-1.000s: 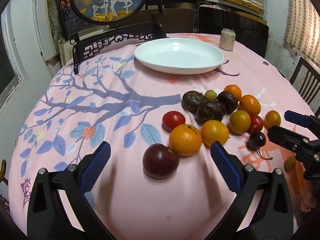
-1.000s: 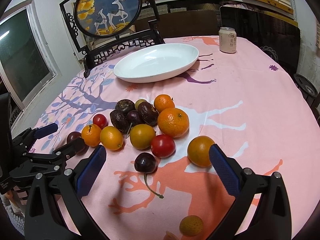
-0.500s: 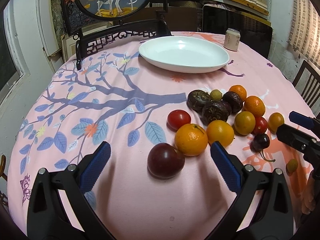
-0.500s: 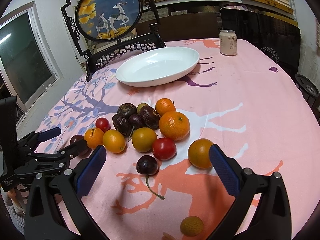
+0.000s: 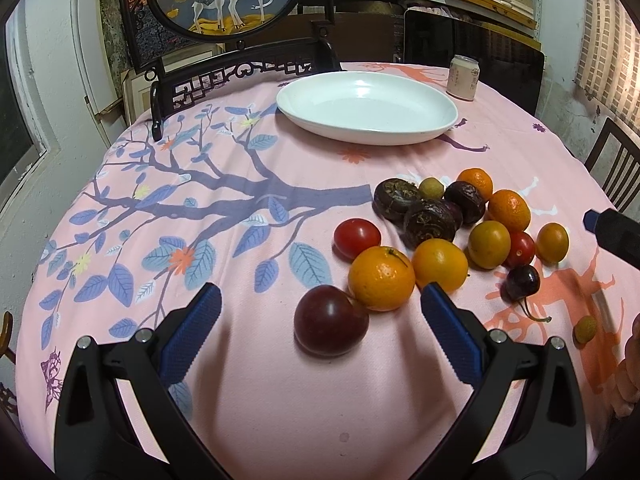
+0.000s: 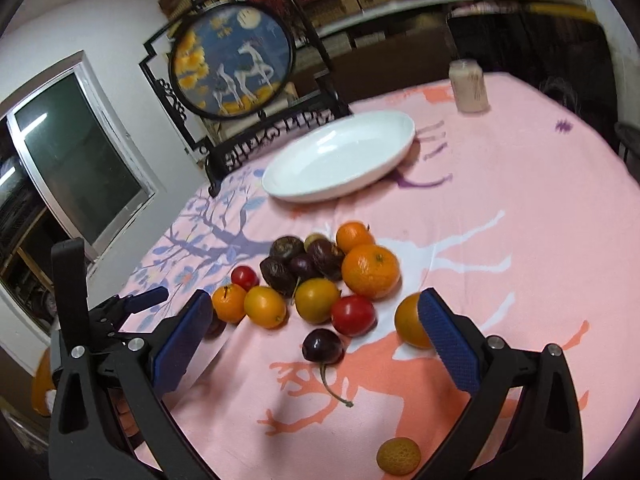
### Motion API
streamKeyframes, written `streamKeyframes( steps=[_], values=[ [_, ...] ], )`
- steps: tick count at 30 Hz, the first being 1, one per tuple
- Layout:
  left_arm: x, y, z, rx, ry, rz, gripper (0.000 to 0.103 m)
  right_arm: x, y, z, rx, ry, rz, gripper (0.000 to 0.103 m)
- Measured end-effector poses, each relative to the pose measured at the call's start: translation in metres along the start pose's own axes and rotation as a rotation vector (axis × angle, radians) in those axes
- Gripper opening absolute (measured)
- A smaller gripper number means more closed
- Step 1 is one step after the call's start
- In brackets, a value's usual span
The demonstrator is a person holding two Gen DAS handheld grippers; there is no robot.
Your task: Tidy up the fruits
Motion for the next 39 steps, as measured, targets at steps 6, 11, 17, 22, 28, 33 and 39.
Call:
streamKeyframes(
  steps=[6,11,17,22,28,33,39],
  values=[
    [-0.001,0.000,-0.001,0.003,-0.002,0.004,0.101,0.017,-0.008,-0.012,0.046,0.130,-0.027,0.102],
    [0.000,-0.002,-0.002,0.012,-0.002,0.007,0.101,0.016,-0.009,-0.014,0.058,0.149,-0.045,0.102],
    [0.000,-0.002,-0.002,0.014,-0.003,0.008,0.101,0.006,-0.010,-0.015,0.083,0.054,-0.011,0.102],
    [0.000,-0.003,-0.002,0.015,-0.005,0.008,0.101,0.005,-0.010,-0.016,0.084,0.048,-0.022,0.102],
    [0.000,-0.003,-0.002,0.016,-0.004,0.009,0.101,0.006,-0.012,-0.019,0.102,0.059,-0.031,0.102],
    [0.000,-0.003,-0.003,0.016,-0.005,0.008,0.101,0.005,-0.012,-0.018,0.104,0.054,-0.033,0.102],
    [0.000,-0.003,-0.003,0.015,-0.005,0.009,0.101,0.005,-0.012,-0.019,0.109,0.053,-0.038,0.102]
  ],
)
Point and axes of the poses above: each gripper's, at about its wrist camera, not at the fingertips, and y roughly against the way its jaws point, x to its left, z to its top, the point moved 3 cm from there along -y, roughly the way its jaws point, and after that the axes turned 15 degrees about -x, right-handed, at the moved point
